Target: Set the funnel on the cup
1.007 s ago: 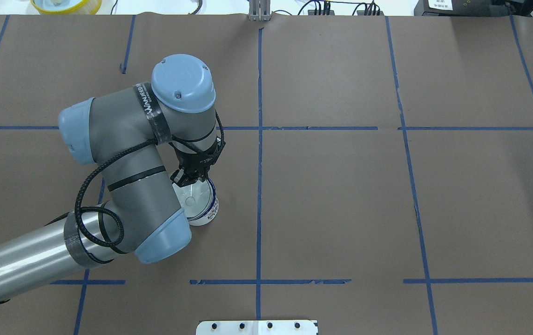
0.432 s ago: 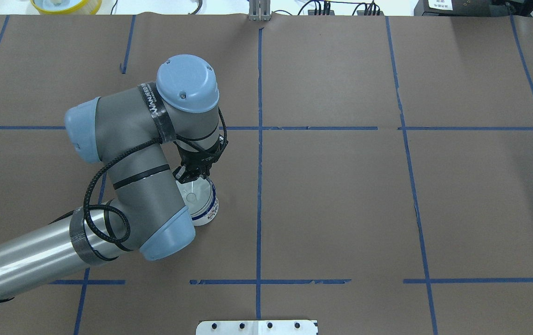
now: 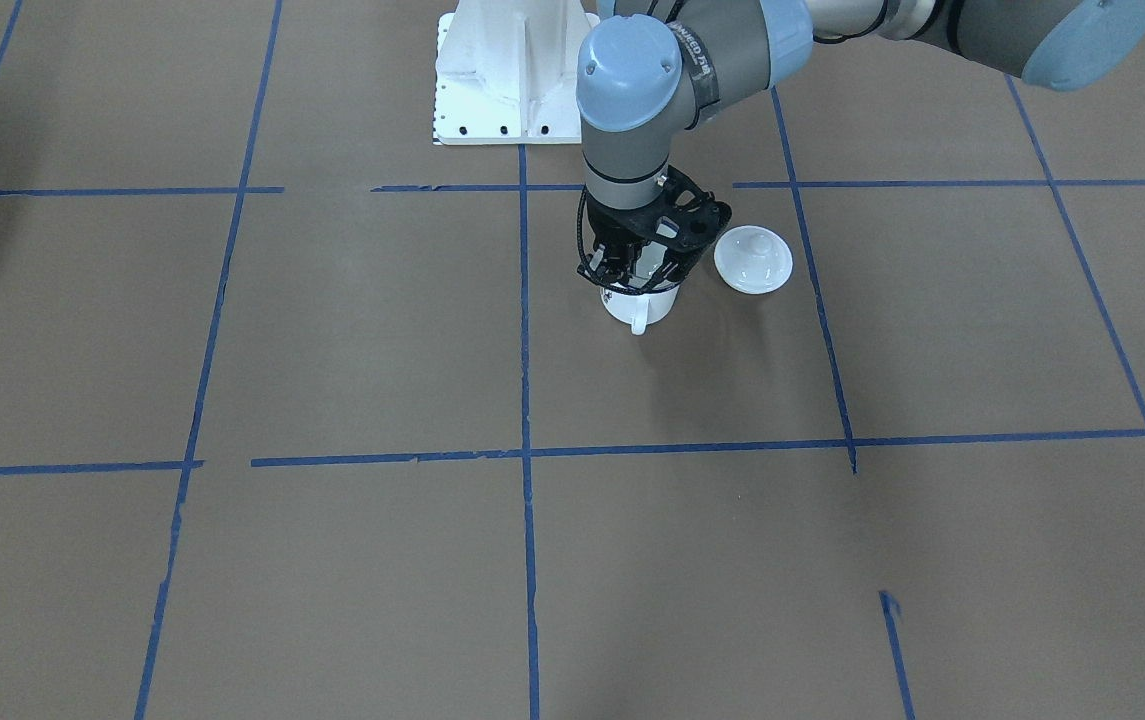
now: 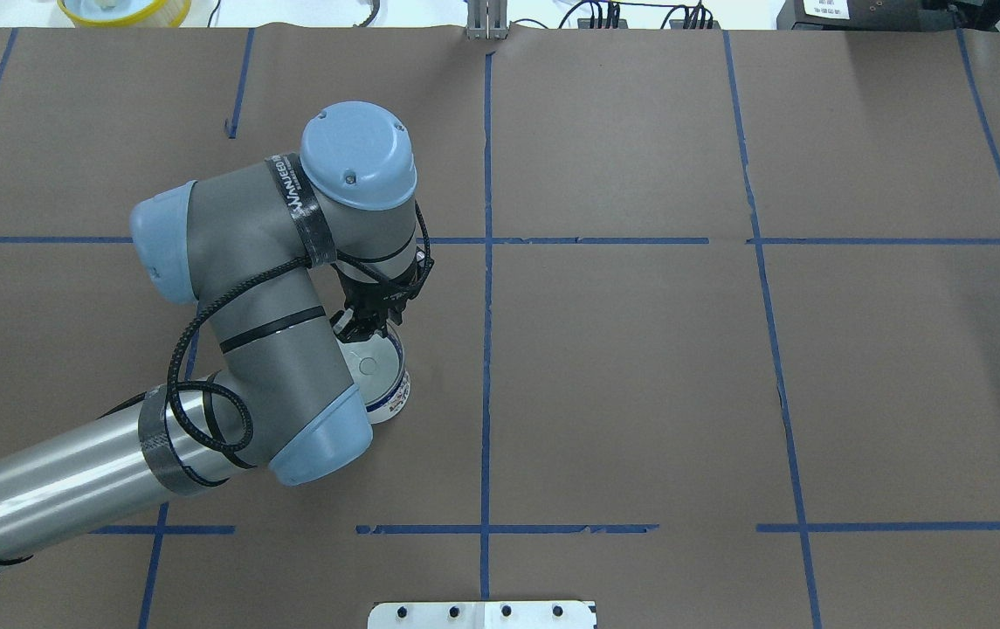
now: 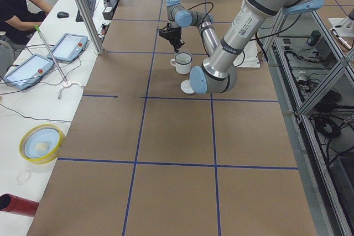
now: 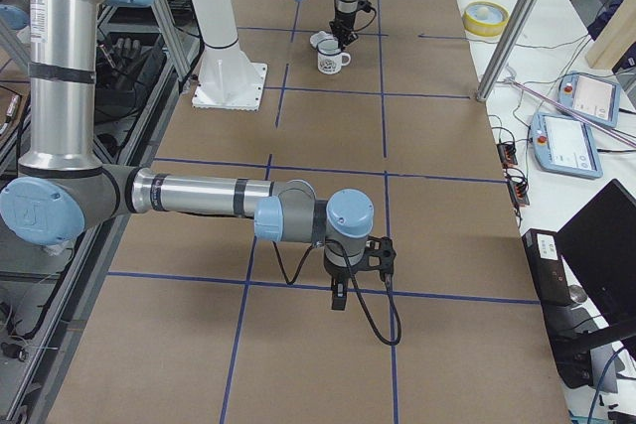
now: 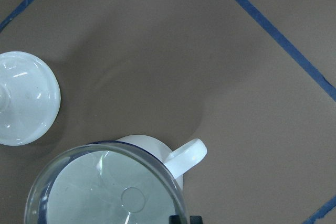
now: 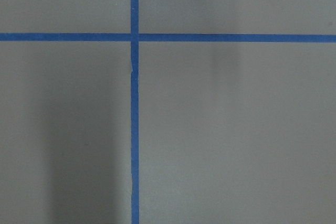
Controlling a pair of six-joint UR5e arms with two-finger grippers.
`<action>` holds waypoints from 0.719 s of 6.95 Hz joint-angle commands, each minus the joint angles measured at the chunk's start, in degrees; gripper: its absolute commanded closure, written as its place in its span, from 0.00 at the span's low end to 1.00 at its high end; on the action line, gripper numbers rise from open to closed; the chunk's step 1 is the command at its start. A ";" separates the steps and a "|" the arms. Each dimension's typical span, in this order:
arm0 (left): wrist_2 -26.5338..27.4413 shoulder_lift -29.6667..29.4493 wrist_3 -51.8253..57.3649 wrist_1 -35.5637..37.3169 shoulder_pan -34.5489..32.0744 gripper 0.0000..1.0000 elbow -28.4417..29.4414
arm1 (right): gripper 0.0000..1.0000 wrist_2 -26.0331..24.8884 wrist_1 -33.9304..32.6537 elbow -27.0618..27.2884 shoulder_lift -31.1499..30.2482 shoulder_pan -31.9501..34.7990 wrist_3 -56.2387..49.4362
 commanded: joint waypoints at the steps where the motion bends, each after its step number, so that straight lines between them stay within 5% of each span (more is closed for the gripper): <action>1: 0.18 0.28 0.18 -0.02 0.00 0.00 -0.49 | 0.00 0.00 0.00 0.00 0.00 0.00 0.00; 3: 0.00 4.63 11.99 0.51 -1.48 0.00 -4.94 | 0.00 0.00 0.00 -0.09 0.00 0.00 0.00; 4: -0.60 12.42 20.57 0.07 -5.06 0.00 -13.51 | 0.00 0.00 0.00 0.00 0.00 0.00 0.00; 5: -2.18 17.54 31.62 -0.54 -12.15 0.00 -15.68 | 0.00 0.00 0.00 0.00 0.00 0.00 0.00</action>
